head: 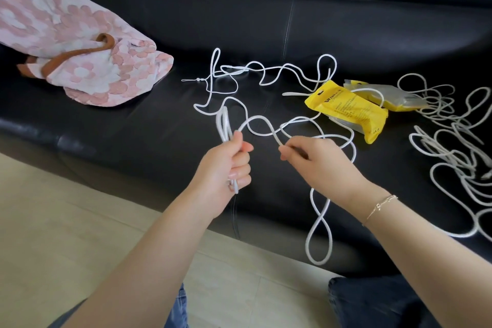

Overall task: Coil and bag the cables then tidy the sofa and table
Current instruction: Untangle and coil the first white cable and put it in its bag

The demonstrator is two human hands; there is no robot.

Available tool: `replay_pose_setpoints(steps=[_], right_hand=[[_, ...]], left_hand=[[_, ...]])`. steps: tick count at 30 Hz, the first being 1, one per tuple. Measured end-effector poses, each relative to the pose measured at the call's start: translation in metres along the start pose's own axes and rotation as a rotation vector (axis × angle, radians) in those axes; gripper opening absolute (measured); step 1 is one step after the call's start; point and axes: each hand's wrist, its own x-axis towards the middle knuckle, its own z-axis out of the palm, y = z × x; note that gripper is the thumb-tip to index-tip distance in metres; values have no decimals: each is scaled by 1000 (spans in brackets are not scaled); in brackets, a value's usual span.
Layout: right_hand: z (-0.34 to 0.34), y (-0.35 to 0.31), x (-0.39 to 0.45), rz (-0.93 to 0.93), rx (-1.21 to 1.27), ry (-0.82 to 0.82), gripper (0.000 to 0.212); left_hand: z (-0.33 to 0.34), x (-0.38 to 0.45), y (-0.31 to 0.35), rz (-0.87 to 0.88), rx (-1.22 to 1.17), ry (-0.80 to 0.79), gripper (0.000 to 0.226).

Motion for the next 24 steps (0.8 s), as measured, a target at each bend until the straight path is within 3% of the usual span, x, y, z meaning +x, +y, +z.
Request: replay_pose_setpoints(steps=[3,8,15,20,24], right_hand=[[-13,0,3,187,147,-35,41],[-18,1,8,288,533,-28,26],[7,-13,-1,75,229,-121,27],[6,-16,-2,108,332,-181,30],[5,-17,-3,206,445,-351,38]], left_hand=[[-12,4,13,7,-206,75,38],[-19,5,17,18,-136,56,30],[3,-3,-2,40,149,-78,30],[2,-1,-2,111,172,-43,21],[4,-2,2,75,80,1,17]])
